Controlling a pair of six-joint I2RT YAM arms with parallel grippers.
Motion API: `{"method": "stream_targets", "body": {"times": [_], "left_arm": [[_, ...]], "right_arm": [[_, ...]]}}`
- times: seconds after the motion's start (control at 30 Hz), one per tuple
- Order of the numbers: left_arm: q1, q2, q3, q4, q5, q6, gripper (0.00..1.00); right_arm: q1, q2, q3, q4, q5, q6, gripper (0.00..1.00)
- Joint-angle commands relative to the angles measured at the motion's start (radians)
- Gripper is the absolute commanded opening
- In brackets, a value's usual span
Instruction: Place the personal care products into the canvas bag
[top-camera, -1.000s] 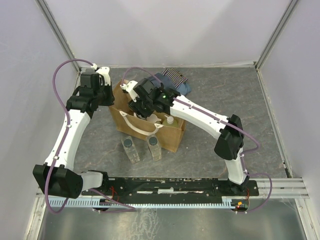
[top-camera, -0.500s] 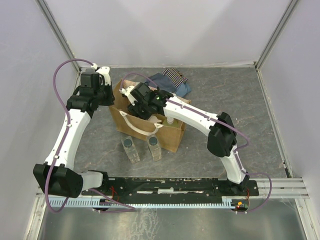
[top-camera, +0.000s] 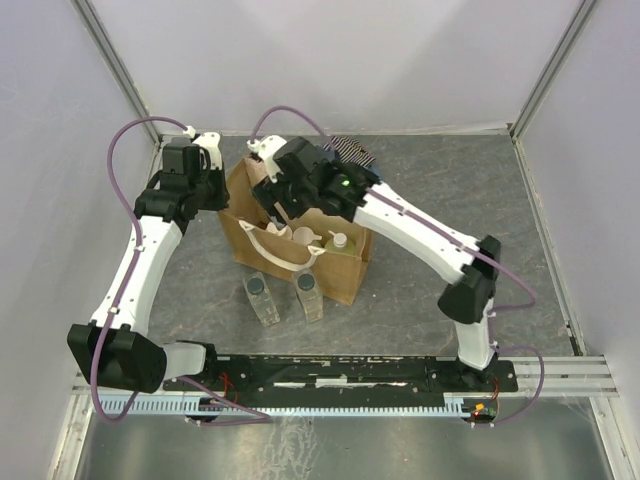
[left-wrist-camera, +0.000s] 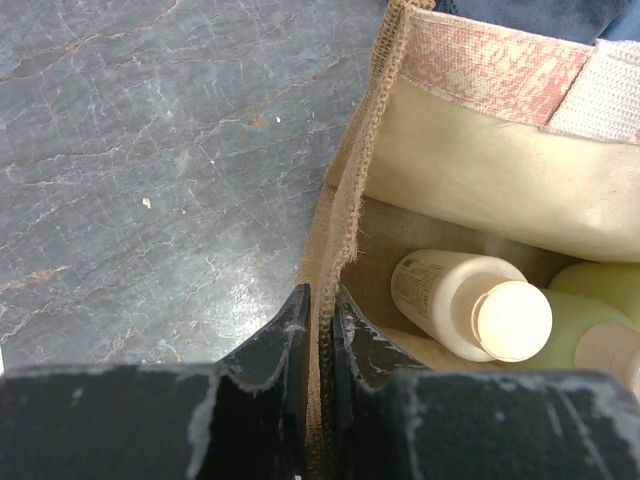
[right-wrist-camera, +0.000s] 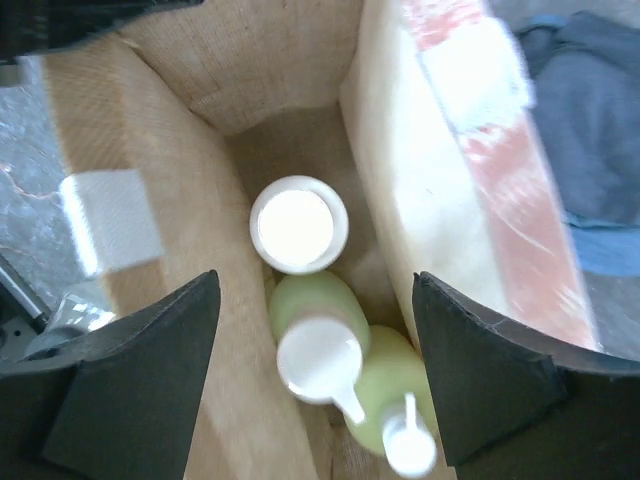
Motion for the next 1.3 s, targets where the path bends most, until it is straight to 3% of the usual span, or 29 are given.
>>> {"method": "stream_targets", "body": {"times": [0.0, 0.23, 0.63, 0.9, 1.27], "left_arm": [[0.002, 0.002, 0.041, 0.054, 0.001, 0.006, 0.17], [0.003, 0.018, 0.056, 0.041, 0.000, 0.021, 0.18], [0.003, 0.019, 0.049, 0.041, 0.039, 0.019, 0.17], [0.002, 0.016, 0.038, 0.054, 0.054, 0.016, 0.16], [0.003, 0.003, 0.029, 0.054, 0.038, 0.017, 0.17]], "right_arm": [[0.019, -0.221, 0.018, -0.052, 0.093, 0.024, 0.86], [0.165, -0.284, 0.017, -0.285, 0.264, 0.022, 0.86], [0.374, -0.300, -0.090, -0.365, 0.290, 0.238, 0.85], [0.384, -0.313, -0.215, -0.285, 0.232, 0.341, 0.85], [0.317, -0.263, -0.306, -0.248, 0.201, 0.338, 0.83]]}}
